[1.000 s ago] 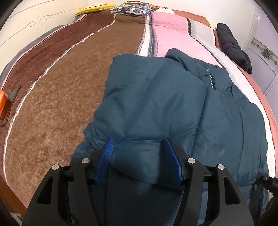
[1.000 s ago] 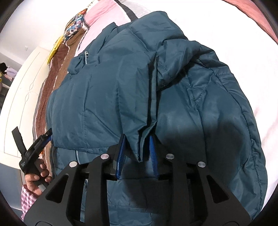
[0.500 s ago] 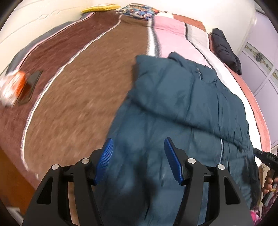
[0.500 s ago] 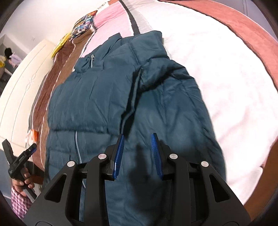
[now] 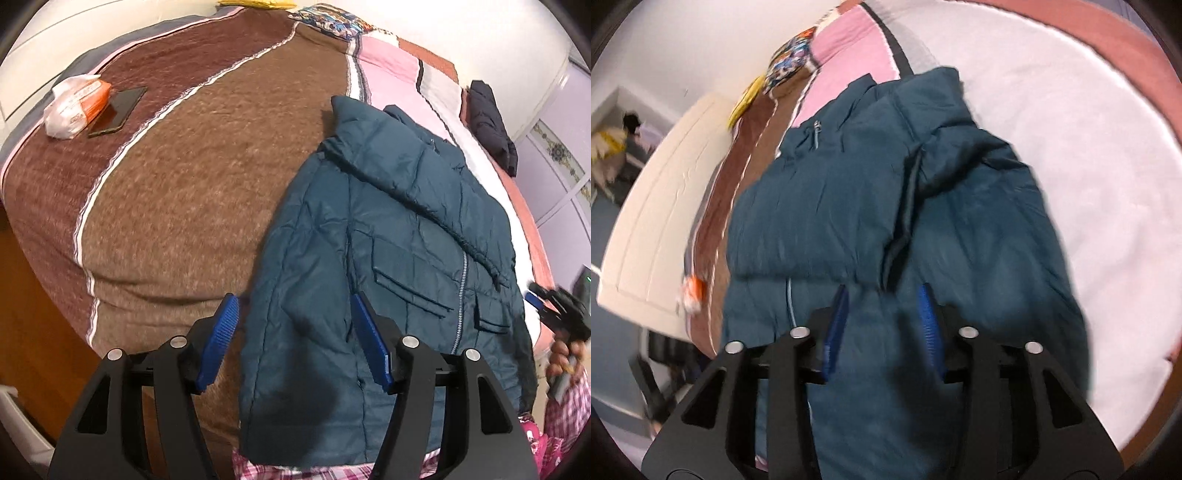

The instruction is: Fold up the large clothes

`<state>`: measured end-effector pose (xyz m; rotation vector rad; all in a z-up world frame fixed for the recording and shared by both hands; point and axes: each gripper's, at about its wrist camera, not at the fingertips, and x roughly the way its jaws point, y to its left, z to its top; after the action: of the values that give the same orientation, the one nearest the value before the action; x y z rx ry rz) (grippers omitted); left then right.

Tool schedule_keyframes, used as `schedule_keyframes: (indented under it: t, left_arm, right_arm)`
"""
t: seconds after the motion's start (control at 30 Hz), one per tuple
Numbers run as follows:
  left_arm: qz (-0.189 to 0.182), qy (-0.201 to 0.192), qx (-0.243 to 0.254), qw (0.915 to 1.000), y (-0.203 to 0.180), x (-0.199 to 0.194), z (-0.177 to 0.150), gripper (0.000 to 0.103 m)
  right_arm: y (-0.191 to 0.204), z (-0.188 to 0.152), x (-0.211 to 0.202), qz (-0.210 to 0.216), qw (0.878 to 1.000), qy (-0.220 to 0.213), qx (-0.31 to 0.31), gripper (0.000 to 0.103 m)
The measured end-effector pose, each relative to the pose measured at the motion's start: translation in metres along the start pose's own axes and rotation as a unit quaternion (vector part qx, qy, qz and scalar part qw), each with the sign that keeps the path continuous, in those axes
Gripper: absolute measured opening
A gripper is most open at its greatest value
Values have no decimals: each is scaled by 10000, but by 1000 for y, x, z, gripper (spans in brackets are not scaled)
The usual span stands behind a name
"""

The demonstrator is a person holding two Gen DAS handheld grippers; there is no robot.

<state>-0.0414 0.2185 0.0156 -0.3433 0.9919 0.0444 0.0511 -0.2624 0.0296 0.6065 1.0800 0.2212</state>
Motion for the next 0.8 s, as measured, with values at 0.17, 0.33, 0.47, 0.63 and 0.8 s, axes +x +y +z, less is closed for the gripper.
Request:
schedule_keyframes:
  t: [0.17,0.33,0.47,0.63,0.8]
  left_arm:
    - [12,-65,-72,10000,4,-9,-8,63]
    - [56,-19,-178,9998,12,-7,-13,63]
    - [38,46,-197,9998,13,-3,-13,63]
    - [-71,147,-164,9997,12,2,-13,63]
    - [-192,342,-110,9992,15,2,-19,67]
  right_arm:
    - [1,34,51,-288,9987,299,286,25]
    - [6,63,61,-593,9982,-40,102,5]
    - [2,79,61,-661,9976,-97,159,10]
    - [-9,65,38,-259,9992,-90,299,25]
    - [-25,25,-15,-201,9998,14,-85,31]
